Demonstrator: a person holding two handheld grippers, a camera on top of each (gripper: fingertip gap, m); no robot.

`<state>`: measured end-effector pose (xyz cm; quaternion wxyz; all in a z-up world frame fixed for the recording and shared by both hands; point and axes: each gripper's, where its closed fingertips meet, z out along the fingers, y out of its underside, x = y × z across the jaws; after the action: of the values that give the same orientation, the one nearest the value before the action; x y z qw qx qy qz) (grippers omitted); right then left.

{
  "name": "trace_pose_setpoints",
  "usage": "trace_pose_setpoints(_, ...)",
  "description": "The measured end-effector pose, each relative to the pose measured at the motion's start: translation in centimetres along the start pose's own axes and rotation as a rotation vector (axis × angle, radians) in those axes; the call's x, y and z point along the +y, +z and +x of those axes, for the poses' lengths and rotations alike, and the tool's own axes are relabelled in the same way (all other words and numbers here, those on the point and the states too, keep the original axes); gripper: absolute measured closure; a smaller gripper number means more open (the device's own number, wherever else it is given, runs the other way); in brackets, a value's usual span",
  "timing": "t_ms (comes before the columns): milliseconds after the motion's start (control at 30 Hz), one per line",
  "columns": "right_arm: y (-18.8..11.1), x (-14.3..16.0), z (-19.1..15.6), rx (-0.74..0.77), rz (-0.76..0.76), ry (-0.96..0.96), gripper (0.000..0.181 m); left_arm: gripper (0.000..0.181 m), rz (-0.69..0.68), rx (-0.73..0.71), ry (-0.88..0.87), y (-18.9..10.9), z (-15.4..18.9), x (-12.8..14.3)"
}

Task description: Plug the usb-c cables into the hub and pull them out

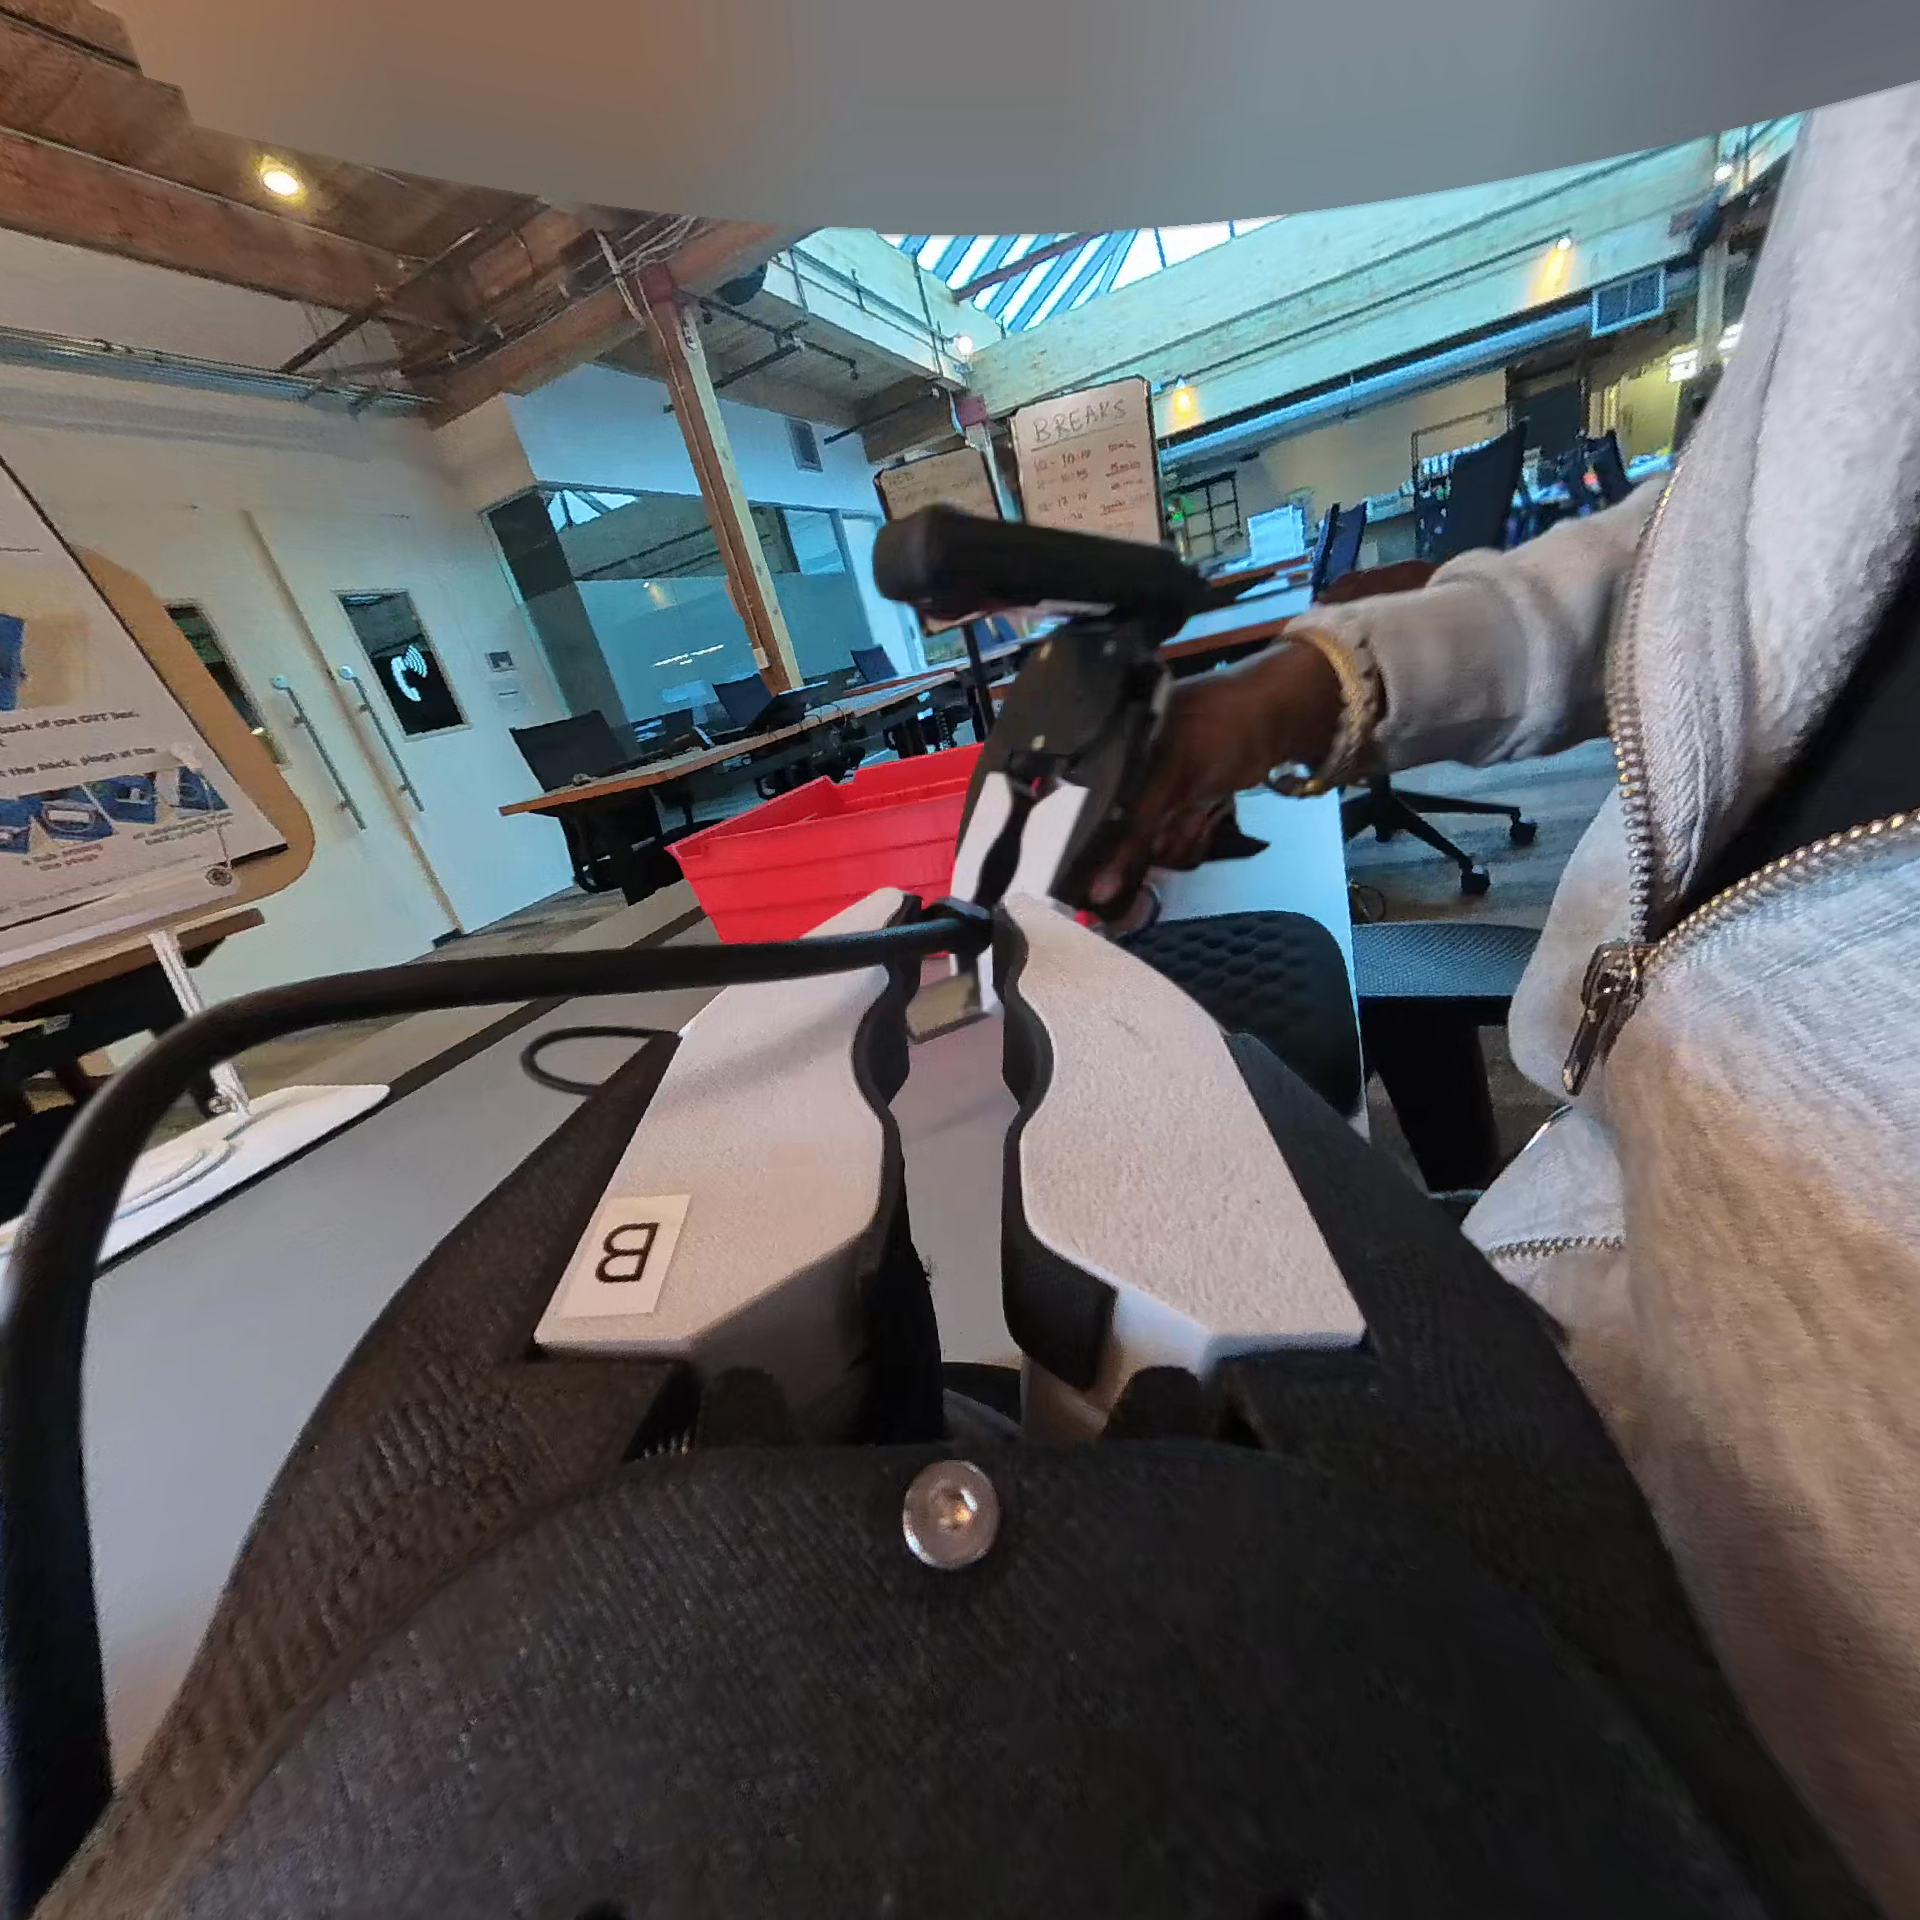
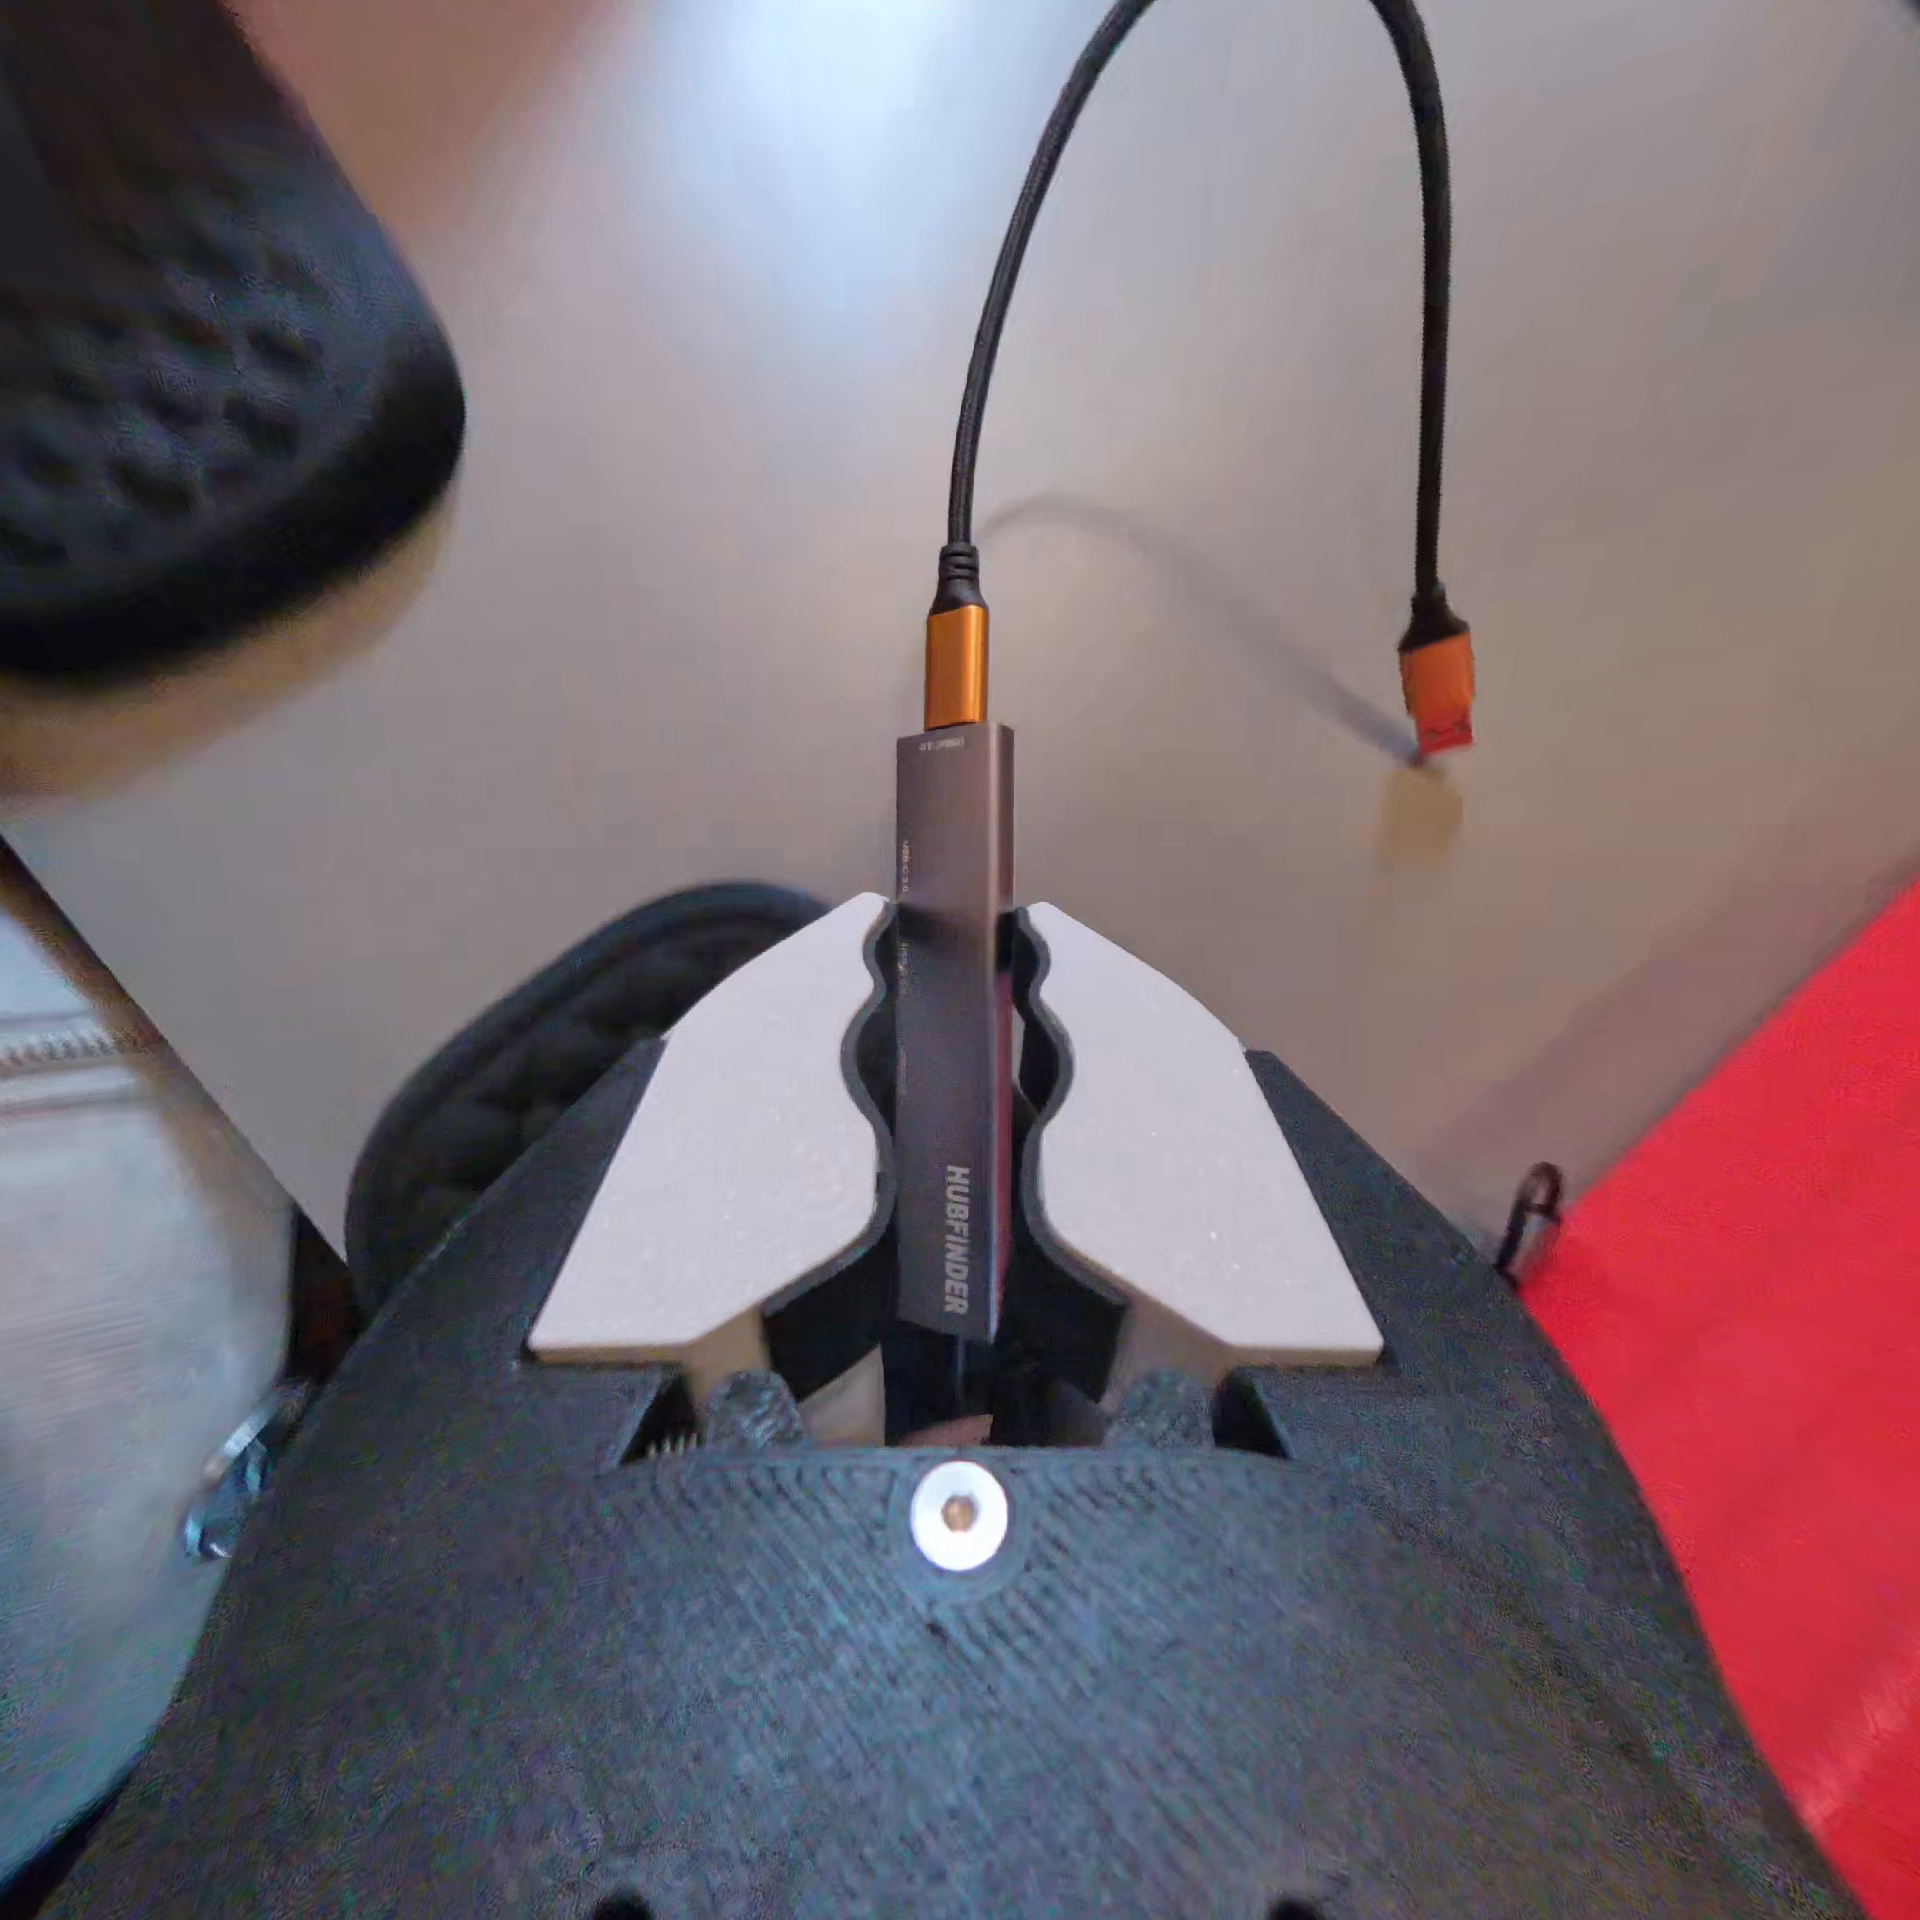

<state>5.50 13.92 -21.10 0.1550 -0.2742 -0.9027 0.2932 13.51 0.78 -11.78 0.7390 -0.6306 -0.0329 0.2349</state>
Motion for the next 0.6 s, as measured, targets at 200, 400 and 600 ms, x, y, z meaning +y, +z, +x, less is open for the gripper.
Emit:
trace_pose_setpoints(200,0.6,1.5,-1.6,0.17,-0.089,-0.224,0.161,0.168,0.0,-0.003,0.011,0.0,0.1,0.0)
trace_pose_setpoints(400,0.4,1.5,-1.5,0.21,-0.117,-0.257,0.163,0.168,-0.002,-0.006,0.012,0.1,0.0,0.1)
trace_pose_setpoints(600,-0.2,1.4,-2.2,0.135,-0.102,-0.204,0.166,0.168,0.006,-0.009,0.008,0.0,0.0,0.0)
